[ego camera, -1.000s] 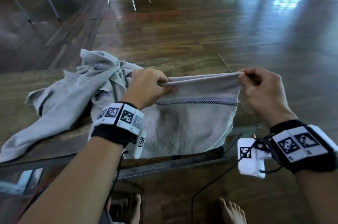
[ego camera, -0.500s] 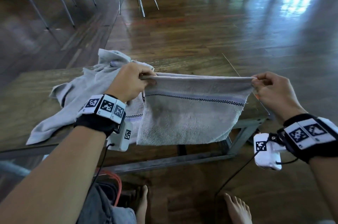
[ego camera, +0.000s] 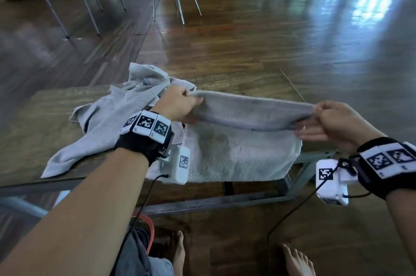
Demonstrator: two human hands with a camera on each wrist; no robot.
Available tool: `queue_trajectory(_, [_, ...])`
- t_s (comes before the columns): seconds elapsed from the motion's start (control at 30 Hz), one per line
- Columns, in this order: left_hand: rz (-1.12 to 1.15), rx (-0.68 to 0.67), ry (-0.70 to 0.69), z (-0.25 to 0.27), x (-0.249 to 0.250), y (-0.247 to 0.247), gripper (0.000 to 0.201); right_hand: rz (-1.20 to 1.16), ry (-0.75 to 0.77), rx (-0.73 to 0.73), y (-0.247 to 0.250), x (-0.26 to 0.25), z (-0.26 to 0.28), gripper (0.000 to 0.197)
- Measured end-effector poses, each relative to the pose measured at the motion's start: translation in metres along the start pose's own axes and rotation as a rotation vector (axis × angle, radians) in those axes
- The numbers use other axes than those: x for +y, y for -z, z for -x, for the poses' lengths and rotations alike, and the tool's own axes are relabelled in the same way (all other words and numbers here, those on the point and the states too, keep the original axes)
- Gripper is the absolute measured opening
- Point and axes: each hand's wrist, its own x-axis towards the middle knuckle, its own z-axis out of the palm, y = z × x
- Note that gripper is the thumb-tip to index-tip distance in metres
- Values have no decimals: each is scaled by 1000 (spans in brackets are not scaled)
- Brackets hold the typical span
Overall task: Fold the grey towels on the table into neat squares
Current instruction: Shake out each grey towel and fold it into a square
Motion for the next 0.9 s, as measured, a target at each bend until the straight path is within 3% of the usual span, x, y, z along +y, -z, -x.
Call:
queue_trajectory(0.07, [69,216,-151,-8,13,-3,19,-134,183,52,-2,-12,-6,17])
queue_trajectory(0.13, [181,333,-332,-11,29,0,17,-299,421,87,-4,-26,-5,13])
queue_trajectory(0.23, [357,347,-659,-4,54,9,17,-548,799,23,-1,-44,5,4])
queue_trajectory(0.33, [392,291,-766,1,56,17,20,-646,946,-74,16,-48,12,2])
queue_trajectory(0.43, [249,139,-678,8,37,16,20,-482,783,25,35,-31,12,13])
queue_trajectory(0.5, [150,0,-572,12,19,13,21,-153,639,170,45,-11,9,18])
queue_trajectory(0.57, [-22,-113,-488,14,4,11,24,178,553,217,53,10,6,21])
queue_trajectory(0.73, [-148,-400,-337,15,-7,11,29,287,370,-72,69,44,10,15])
queue_trajectory(0.9, [-214,-562,-145,6,-9,-1,27,347,284,-79,68,48,6,19])
